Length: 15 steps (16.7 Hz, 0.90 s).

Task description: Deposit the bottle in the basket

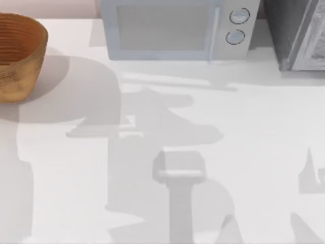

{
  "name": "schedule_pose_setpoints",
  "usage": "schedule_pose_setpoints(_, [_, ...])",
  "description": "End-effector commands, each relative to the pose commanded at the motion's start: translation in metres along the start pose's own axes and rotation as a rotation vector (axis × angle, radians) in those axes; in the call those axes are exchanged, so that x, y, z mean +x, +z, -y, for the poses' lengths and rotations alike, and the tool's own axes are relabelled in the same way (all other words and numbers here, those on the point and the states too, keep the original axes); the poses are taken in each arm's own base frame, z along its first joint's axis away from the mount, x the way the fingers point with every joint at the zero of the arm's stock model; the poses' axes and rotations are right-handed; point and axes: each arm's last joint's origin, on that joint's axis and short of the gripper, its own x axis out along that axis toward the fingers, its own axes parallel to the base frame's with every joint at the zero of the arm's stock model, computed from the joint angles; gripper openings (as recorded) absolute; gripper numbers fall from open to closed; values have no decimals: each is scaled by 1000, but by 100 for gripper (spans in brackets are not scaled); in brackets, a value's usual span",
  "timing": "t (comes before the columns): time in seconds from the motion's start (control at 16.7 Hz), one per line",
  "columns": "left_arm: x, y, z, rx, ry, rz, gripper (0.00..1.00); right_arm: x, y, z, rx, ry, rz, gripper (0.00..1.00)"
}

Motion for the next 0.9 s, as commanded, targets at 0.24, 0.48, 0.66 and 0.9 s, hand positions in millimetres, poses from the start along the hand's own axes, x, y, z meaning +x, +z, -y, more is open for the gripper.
schedule_pose_setpoints(0.24, [6,-1,2,3,-5,6,0,0,0,0,0,0,0,100])
schedule_pose_setpoints(0.48, [38,-27,-1,-2,-2,-12,0,0,0,0,0,0,0,100])
schedule_pose_setpoints(0.66, [53,-36,0,0,0,0,0,0,0,0,0,0,0,100])
schedule_pose_setpoints(0.9, [54,-37,0,0,0,0,0,0,0,0,0,0,0,100])
